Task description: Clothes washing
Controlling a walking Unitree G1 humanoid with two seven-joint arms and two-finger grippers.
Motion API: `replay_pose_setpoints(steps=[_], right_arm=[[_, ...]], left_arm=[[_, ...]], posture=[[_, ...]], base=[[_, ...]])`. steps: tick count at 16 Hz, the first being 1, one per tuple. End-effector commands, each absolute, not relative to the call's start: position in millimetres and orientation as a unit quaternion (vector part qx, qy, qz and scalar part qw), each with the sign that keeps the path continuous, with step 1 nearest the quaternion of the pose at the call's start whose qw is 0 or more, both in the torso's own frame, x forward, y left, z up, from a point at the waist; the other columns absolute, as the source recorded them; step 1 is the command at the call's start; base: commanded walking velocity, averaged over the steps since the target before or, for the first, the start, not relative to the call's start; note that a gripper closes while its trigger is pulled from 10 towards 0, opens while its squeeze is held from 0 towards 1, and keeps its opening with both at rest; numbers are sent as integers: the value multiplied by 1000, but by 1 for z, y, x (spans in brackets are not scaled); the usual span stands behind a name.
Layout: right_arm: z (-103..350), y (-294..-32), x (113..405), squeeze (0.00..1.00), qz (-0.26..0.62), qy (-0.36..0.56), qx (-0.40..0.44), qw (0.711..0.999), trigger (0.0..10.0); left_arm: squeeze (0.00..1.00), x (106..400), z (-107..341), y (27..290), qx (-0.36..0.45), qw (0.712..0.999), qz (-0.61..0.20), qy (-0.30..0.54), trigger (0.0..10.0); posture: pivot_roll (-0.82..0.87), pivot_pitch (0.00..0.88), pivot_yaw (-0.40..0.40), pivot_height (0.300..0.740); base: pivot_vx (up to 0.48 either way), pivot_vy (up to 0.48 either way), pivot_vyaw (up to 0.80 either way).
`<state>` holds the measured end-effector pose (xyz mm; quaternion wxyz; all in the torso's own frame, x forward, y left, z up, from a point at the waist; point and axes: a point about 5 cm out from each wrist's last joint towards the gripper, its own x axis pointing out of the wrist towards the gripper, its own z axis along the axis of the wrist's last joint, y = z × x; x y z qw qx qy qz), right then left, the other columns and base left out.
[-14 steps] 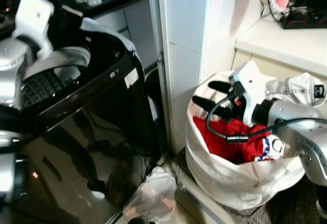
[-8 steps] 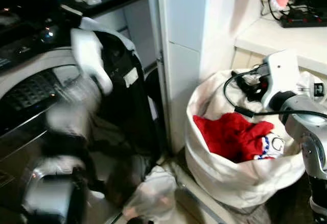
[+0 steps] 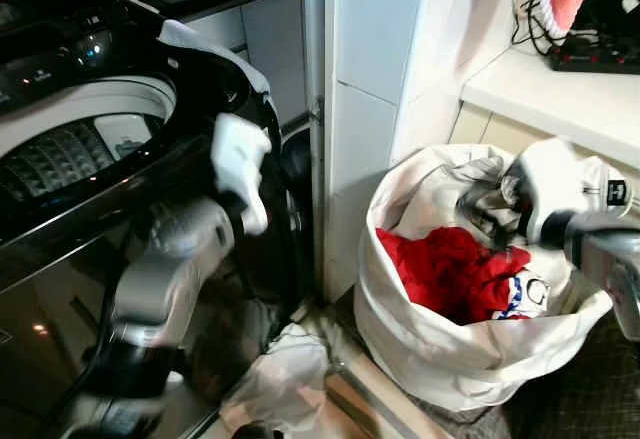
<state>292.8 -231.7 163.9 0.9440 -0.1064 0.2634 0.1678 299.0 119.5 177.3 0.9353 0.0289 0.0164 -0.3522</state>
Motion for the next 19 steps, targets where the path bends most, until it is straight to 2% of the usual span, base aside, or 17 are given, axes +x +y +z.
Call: replay_pose_setpoints(steps=[1,6,9,11,12,14,16,17,19], right_arm=[[158,-230,287,1000,195,295,-124,927,10000],[141,-243,268,1000,235,386,-205,868,10000],[122,-252,272,1000,201,402,-242,860,10000],[116,-253,271,1000,187,418,-246,855,10000],[112,-253,268,0,195,426,-263,844,10000],[108,-253,267,0,199,432,-269,838,10000],[102,-251,266,0,211,434,-259,836,4431],[101,-250,266,0,216,435,-257,835,0],[103,-248,267,0,224,432,-258,835,0]], left_arm=[[0,289,180,114,58,916,-398,14,10000],[0,267,170,108,52,858,-510,44,10000],[0,263,167,97,14,848,-527,57,10000],[0,259,164,96,32,833,-550,55,10000],[0,256,163,97,32,824,-563,55,10000],[0,254,162,99,35,819,-569,56,10000],[0,256,160,100,50,828,-557,48,10000],[0,258,160,100,54,831,-552,45,10000],[0,260,161,102,58,832,-551,43,10000]], posture=[[7,0,5,740],[-12,0,28,740],[-20,0,47,740],[-22,0,53,740],[-23,0,54,740],[-23,0,51,740],[-19,0,46,740],[-16,0,45,740],[-16,0,47,740]], base=[[0,0,0],[0,0,0],[0,0,0],[0,0,0],[0,0,0],[0,0,0],[0,0,0],[0,0,0],[0,0,0]])
